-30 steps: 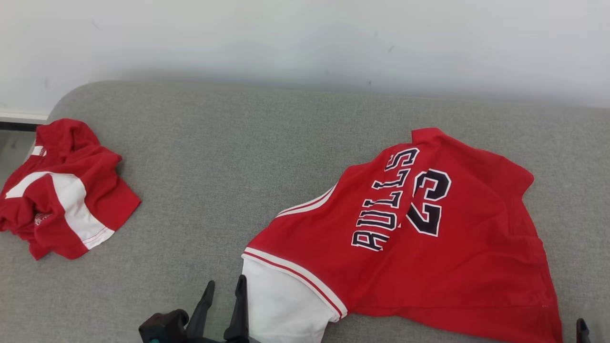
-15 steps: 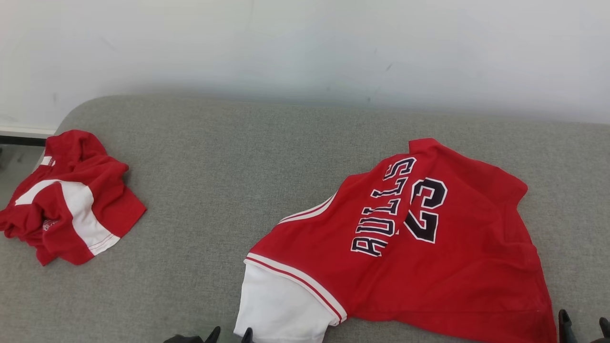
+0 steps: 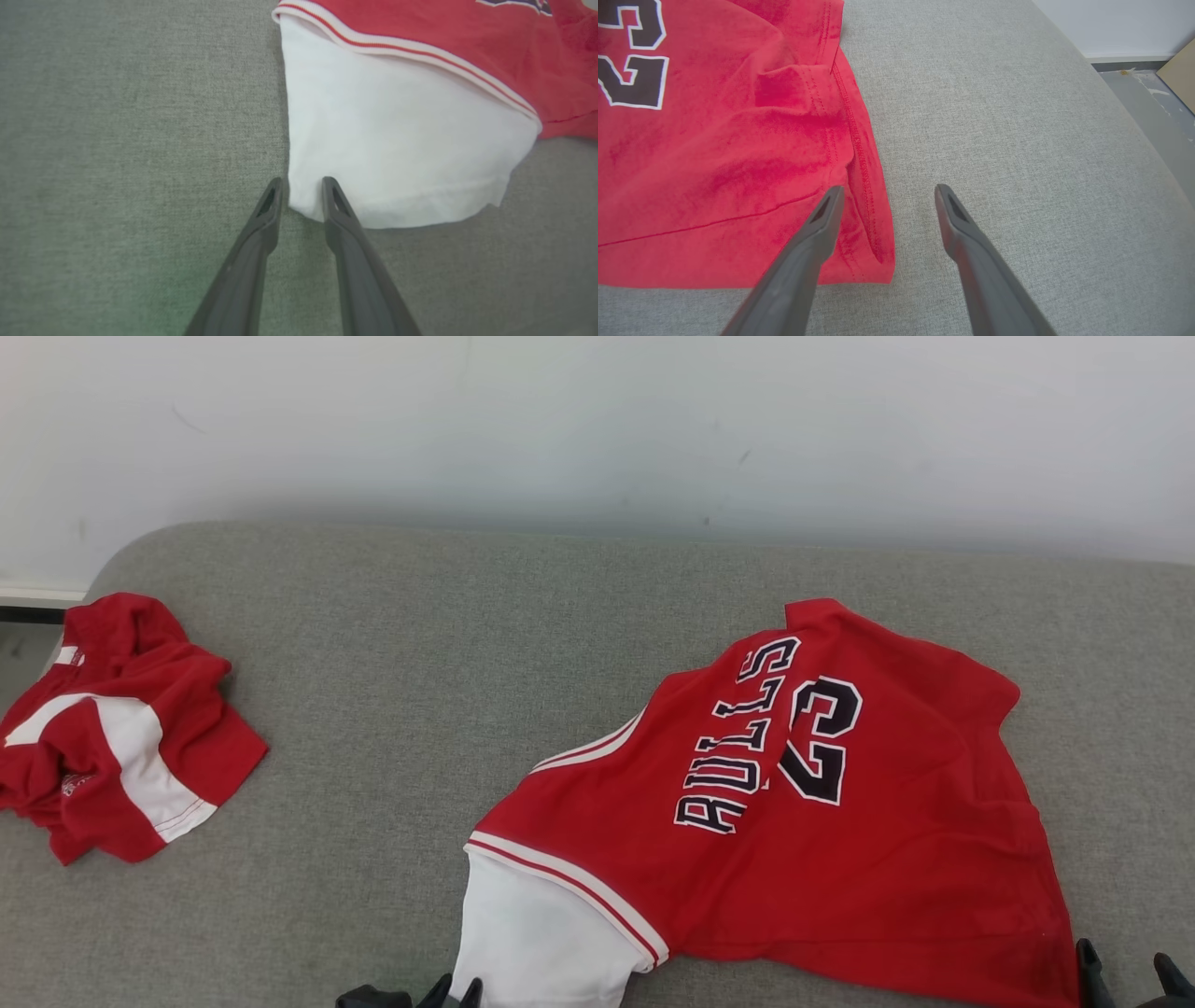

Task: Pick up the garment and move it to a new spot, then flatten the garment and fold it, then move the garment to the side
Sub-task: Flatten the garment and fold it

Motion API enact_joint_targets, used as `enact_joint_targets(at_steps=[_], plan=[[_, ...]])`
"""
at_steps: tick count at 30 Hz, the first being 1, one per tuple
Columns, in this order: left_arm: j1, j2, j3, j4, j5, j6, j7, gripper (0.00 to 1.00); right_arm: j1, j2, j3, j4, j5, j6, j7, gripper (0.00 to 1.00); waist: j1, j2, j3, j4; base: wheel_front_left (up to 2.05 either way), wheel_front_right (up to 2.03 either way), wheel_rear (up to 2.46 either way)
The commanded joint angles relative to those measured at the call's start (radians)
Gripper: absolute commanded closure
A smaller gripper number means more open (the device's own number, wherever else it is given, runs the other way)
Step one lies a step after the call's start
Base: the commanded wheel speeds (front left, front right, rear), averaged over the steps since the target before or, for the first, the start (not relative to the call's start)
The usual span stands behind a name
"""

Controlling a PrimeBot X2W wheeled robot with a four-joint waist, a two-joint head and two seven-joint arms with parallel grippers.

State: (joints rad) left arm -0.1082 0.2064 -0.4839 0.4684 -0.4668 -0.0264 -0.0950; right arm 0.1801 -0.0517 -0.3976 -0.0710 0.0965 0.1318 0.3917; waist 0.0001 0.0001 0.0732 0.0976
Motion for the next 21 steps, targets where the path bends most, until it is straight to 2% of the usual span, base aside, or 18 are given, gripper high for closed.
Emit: enact_joint_targets(at_steps=[1,3,5,9,12,14,21], plan=[[-0.001,0.014,-0.004,-0.005,0.01,-0.007,0.002,0.51,-0.003,0.002,0.001,0.0,0.0,-0.002,-0.001,0.0,-0.0001,-0.0001,0.0,-0.001,0.0,0.0,0.0],[0.005,0.023,-0.008,-0.013,0.009,-0.016,0.003,0.5,-0.002,0.002,0.0,0.0,0.0,-0.002,0.0,0.0,-0.0001,-0.0001,0.0,-0.001,0.0,0.0,0.0],[0.012,0.033,-0.01,-0.017,0.007,-0.019,0.004,0.54,-0.001,0.002,-0.002,-0.001,-0.001,-0.002,0.001,0.0,-0.0001,-0.0001,-0.001,-0.001,0.0,0.0,0.0],[0.025,0.042,-0.007,-0.038,-0.006,-0.015,0.012,0.51,0.002,0.002,0.001,-0.001,0.0,-0.002,0.002,0.0,-0.0001,-0.0001,-0.005,0.001,0.0,0.0,0.0],[0.027,0.048,-0.011,-0.051,-0.008,-0.016,0.021,0.55,-0.009,0.003,-0.002,0.027,-0.007,-0.002,-0.017,0.0,-0.0001,-0.0001,-0.007,0.005,0.0,0.0,0.0],[0.028,0.05,-0.014,-0.056,-0.008,-0.014,0.025,0.64,-0.017,0.002,0.001,0.044,-0.014,-0.002,-0.032,0.0,-0.0001,-0.0001,-0.008,0.007,0.0,0.0,0.0],[-0.001,0.055,-0.044,-0.051,0.024,-0.006,0.053,0.67,-0.035,0.0,0.013,0.072,-0.02,-0.002,-0.049,0.0,-0.0001,-0.0001,-0.01,0.012,0.0,0.0,0.0]])
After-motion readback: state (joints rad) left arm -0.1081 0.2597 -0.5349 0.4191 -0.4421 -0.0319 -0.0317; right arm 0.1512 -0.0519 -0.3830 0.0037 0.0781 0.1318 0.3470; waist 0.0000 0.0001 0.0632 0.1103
